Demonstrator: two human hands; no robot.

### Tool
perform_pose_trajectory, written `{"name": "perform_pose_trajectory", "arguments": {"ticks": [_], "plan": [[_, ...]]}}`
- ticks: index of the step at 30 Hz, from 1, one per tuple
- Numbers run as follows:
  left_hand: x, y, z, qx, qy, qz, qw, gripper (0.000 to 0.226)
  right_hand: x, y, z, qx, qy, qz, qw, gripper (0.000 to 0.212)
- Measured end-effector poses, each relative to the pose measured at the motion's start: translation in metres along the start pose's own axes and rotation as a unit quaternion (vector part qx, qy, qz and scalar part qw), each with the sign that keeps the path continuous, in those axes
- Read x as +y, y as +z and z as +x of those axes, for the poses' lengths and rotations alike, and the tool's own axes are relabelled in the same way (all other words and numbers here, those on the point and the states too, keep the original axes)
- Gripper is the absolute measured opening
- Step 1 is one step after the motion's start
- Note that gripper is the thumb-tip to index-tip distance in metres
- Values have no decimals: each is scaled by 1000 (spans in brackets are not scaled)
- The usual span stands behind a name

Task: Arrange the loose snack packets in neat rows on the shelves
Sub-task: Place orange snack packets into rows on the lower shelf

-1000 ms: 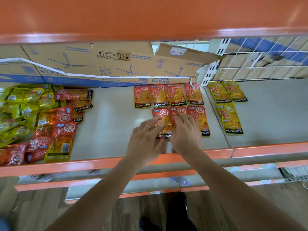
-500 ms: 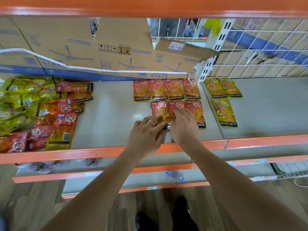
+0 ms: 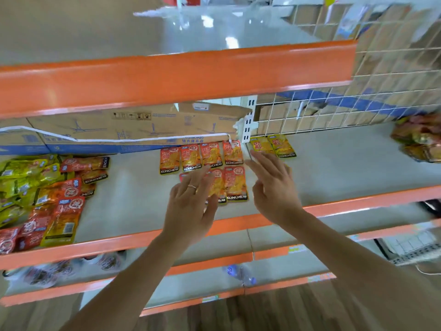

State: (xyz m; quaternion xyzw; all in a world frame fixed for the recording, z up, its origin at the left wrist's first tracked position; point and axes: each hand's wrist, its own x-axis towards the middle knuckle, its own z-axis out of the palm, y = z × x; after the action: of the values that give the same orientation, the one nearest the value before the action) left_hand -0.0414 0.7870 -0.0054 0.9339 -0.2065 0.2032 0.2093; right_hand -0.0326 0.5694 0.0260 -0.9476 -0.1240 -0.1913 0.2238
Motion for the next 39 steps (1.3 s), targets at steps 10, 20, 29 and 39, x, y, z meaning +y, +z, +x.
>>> {"name": "perform_pose_trajectory", "arguments": {"ticks": [10, 20, 29, 39], "plan": [[196, 54, 63, -38, 58, -17, 997, 52, 113, -159, -63, -77, 128, -83, 985, 84], [347, 107, 101, -49, 49, -28, 997, 59, 225, -269, -125, -30, 198, -92, 975, 59], [429, 138, 142, -67, 103, -38, 992, 61, 294, -321, -163, -9, 259, -94, 961, 60], [509, 228, 232, -92, 165, -94, 978, 60, 407, -352, -150, 16, 320, -100, 942, 61]]}}
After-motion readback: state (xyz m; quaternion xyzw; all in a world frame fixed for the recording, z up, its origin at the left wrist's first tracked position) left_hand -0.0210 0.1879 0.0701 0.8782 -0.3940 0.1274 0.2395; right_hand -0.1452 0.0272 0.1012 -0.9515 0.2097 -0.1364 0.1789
